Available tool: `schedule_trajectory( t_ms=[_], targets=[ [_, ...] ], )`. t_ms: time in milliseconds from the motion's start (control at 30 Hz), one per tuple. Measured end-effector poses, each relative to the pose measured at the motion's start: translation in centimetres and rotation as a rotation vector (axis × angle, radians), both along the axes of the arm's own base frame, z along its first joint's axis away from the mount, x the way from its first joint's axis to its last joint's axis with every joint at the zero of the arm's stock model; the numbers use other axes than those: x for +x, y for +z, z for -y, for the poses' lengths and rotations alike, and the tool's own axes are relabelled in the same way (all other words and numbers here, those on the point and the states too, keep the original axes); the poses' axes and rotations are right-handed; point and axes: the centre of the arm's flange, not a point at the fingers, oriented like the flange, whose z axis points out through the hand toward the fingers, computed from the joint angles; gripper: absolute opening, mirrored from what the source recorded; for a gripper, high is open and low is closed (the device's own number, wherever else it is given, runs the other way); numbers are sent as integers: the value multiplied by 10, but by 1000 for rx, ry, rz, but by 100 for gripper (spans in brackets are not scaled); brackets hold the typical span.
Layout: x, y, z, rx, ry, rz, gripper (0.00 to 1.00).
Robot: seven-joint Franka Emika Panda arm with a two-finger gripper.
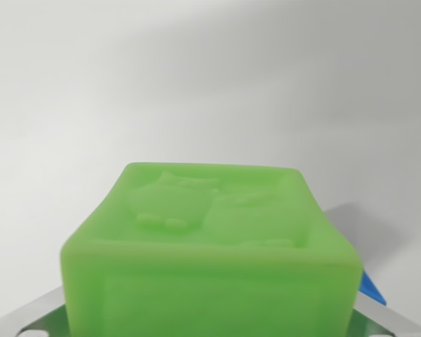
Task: Stack cube
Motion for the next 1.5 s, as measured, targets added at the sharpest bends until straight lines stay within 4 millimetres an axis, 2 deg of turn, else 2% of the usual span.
schedule_trajectory(
  t_ms=[1500],
  targets=[
    [-30, 2, 11, 1, 297, 1, 0]
  ],
)
